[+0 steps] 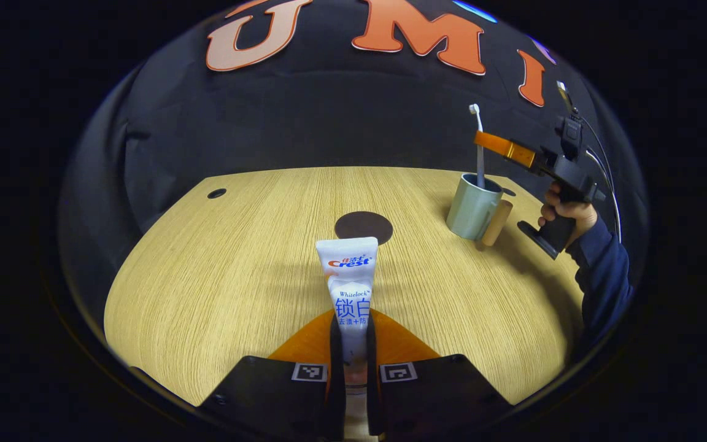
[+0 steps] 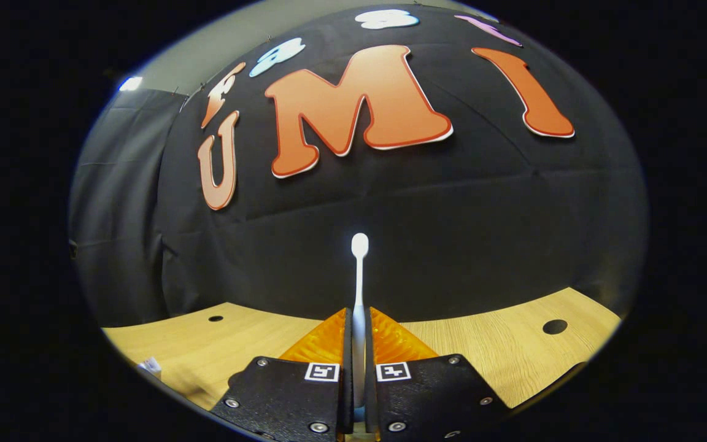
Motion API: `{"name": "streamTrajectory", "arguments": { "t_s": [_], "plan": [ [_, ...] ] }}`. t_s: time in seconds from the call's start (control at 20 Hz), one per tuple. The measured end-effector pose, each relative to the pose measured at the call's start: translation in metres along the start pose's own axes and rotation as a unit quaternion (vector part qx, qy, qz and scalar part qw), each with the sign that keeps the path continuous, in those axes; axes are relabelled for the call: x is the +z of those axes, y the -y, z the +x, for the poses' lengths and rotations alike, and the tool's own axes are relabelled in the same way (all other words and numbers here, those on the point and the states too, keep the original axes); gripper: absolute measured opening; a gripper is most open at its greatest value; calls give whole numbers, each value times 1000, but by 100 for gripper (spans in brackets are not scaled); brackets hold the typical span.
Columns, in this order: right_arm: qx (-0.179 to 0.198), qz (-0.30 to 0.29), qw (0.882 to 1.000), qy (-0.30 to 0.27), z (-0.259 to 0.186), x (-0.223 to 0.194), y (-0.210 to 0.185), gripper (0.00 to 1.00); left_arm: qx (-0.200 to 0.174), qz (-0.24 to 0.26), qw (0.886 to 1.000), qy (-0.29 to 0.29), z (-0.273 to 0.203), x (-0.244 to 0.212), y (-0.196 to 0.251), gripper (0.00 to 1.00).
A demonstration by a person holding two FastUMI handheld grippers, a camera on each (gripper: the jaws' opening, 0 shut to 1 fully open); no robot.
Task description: Put the toothbrush and toothpaste on the desktop into the cup, then pick up the cup and place it on the coaster on the desktop.
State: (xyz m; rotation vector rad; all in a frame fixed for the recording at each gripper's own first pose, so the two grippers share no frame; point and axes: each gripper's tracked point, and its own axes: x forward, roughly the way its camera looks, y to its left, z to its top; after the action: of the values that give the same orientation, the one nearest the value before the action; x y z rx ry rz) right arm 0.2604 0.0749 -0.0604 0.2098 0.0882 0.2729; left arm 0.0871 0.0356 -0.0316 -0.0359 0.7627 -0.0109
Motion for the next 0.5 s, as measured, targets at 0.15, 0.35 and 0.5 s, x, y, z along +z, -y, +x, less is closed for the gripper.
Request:
{"name": "streamTrajectory", "arguments": {
  "t_s": [0.15,0.35,0.5],
  "plan": [
    [-7,1,1000,-29,2,-24,7,8,-1,-2,1000,3,-13,15,-1,17],
    [-10,-1,999,-50,-3,-40,8,8,0,-2,1000,9,-22,27,-2,17],
    [-7,-6,997,-71,-8,-51,5,8,-3,-4,1000,13,-27,34,-2,17]
  ]
}}
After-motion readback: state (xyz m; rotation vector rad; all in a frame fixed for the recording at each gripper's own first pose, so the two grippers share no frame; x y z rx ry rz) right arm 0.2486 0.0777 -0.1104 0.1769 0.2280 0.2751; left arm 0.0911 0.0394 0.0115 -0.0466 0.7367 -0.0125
